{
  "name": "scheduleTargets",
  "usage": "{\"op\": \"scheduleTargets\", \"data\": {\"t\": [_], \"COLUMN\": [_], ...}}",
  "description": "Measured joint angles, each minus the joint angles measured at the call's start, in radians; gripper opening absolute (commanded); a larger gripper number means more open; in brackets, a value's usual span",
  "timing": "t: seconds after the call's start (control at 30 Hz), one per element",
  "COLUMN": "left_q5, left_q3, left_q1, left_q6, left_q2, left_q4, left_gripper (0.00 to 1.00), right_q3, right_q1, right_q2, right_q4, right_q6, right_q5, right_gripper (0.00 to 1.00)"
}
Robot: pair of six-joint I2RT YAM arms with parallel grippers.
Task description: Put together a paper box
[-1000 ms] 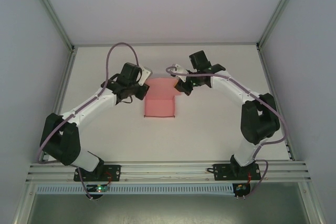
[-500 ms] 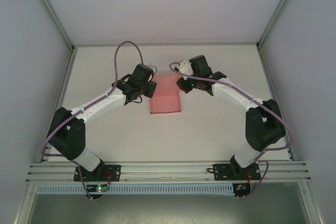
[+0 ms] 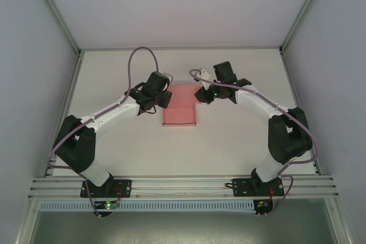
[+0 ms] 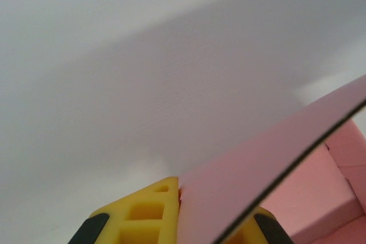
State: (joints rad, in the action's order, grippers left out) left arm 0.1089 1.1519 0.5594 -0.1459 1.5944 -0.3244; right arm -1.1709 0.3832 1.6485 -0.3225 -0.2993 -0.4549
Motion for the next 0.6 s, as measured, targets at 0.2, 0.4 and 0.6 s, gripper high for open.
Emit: {"op": "scheduleTargets", "data": {"t": [0.2, 0.4, 0.6], "left_q5": [0.0, -0.005, -0.008], "left_q3": [-0.018, -0.058, -0.071], "left_q1": [0.002, 0.002, 0.002], "left_q6": [0.01, 0.029, 0.04], "left_q2": [0.0, -0.018, -0.026], "left_q4": [0.037, 0.079, 0.09], "left_gripper": [0.0, 0.0, 0.0], "right_q3": [0.007, 0.008, 0.009], "right_q1": [-0.015, -0.028, -0.035], "right_q2": [0.001, 0.032, 0.045], "right_q4": [0.001, -0.011, -0.017], "right_q6": [-0.016, -0.014, -0.01], "right_q5": [-0.019, -0.002, 0.004], "right_gripper": [0.26, 0.22, 0.07]}}
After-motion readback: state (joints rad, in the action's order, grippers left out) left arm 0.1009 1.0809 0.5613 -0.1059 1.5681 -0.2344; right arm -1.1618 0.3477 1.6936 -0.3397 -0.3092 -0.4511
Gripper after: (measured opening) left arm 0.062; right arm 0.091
